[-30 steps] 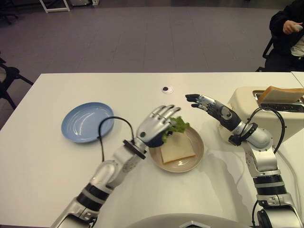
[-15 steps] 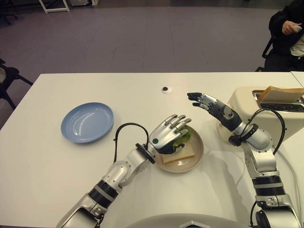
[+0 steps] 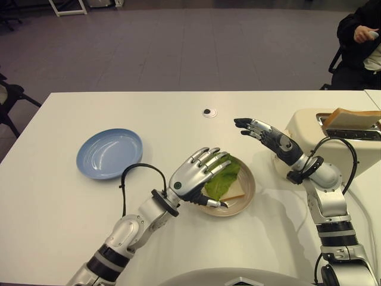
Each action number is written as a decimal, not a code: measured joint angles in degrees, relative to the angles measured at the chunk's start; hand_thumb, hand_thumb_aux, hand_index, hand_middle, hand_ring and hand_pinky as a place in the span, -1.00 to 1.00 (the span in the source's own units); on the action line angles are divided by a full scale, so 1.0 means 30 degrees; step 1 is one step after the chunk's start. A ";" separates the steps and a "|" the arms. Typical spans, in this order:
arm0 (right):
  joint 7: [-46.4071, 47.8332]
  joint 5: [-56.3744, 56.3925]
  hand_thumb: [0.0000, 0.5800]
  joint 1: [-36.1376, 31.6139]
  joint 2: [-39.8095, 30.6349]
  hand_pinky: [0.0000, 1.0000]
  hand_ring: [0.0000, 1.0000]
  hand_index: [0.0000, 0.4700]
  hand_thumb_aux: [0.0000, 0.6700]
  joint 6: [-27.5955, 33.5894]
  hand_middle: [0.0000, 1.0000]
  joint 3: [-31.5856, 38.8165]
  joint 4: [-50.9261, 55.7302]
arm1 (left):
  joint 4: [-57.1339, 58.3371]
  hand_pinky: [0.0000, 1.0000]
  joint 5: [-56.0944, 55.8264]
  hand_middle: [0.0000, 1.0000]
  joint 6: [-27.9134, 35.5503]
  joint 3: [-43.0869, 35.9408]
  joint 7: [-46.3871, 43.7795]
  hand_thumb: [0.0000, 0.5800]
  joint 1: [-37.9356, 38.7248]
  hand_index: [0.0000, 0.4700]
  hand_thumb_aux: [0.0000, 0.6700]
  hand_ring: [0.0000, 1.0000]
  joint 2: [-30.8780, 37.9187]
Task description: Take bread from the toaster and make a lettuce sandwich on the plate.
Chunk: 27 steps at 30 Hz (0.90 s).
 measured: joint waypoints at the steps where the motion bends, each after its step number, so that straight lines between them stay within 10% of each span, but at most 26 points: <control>1: -0.0028 -0.0029 -1.00 -0.0010 -0.0120 -1.00 -1.00 -1.00 -1.00 -0.0274 -1.00 -0.0079 -0.0064 | -0.0662 -1.00 -0.1387 -1.00 0.0008 0.0771 -0.0115 -1.00 0.0448 -1.00 -1.00 -1.00 -0.0171; 7: -0.0446 -0.1136 -1.00 -0.2772 -0.4310 -1.00 -1.00 -1.00 -1.00 -0.3224 -1.00 -0.3789 -0.0739 | -0.0900 -1.00 -1.2209 -1.00 -0.0638 0.4427 -0.0911 -1.00 0.2846 -1.00 -1.00 -1.00 -0.2675; 17: -0.8931 -1.4951 -1.00 -0.8327 -1.3855 -1.00 -1.00 -1.00 -1.00 -1.2077 -1.00 -0.1073 1.6671 | 0.0474 -1.00 -1.6297 -1.00 -0.2291 0.4517 -0.3649 -1.00 0.3717 -1.00 -1.00 -1.00 -0.4427; 18: -0.9771 -1.5667 -0.63 -0.8699 -1.3953 -1.00 -1.00 -0.80 -0.80 -1.2099 -1.00 -0.0562 1.7236 | 0.0475 -1.00 -1.6298 -1.00 -0.2318 0.4505 -0.3745 -1.00 0.3737 -1.00 -1.00 -1.00 -0.4457; 19: -1.0913 -1.6835 0.65 -0.9215 -1.4138 -1.00 -1.00 0.17 0.17 -1.2086 -1.00 0.0277 1.8064 | 0.0475 -1.00 -1.6287 -1.00 -0.2427 0.4488 -0.3946 -1.00 0.3802 -1.00 -1.00 -1.00 -0.4498; 20: -1.1518 -1.7433 1.00 -0.9380 -1.4225 -1.00 -1.00 1.00 1.00 -1.2086 -1.00 0.0852 1.8657 | 0.0476 -1.00 -1.6262 -1.00 -0.2463 0.4449 -0.4099 -1.00 0.3876 -1.00 -1.00 -1.00 -0.4533; 27: -1.2802 -1.7763 1.00 -1.0523 -1.4126 -1.00 -1.00 1.00 1.00 -1.3272 -1.00 0.2571 2.0441 | 0.0476 -1.00 -1.6264 -1.00 -0.2626 0.4634 -0.4610 -1.00 0.4101 -1.00 -1.00 -1.00 -0.4837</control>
